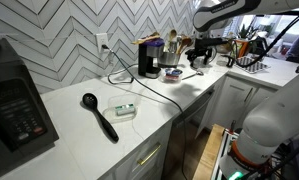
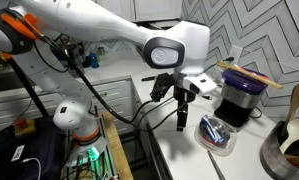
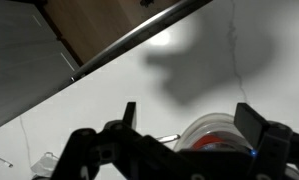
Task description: Remove the blue packet from the silver plate and put it on top of the coffee machine
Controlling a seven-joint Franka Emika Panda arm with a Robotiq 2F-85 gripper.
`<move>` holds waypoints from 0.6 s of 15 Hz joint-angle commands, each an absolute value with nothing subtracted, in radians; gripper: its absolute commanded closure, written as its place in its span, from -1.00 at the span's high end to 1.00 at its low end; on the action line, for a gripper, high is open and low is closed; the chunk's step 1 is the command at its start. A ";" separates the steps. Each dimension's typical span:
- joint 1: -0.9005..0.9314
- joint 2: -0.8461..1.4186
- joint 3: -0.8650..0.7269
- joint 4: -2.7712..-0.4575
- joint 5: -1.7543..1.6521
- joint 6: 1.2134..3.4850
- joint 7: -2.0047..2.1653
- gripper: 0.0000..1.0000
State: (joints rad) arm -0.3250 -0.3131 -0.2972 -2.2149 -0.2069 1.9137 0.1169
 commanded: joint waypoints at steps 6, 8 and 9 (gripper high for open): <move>-0.360 -0.150 -0.349 -2.166 0.003 2.096 0.311 1.00; -0.369 -0.103 -0.363 -2.158 0.064 2.147 0.351 1.00; -0.370 -0.085 -0.365 -2.154 0.101 2.169 0.373 1.00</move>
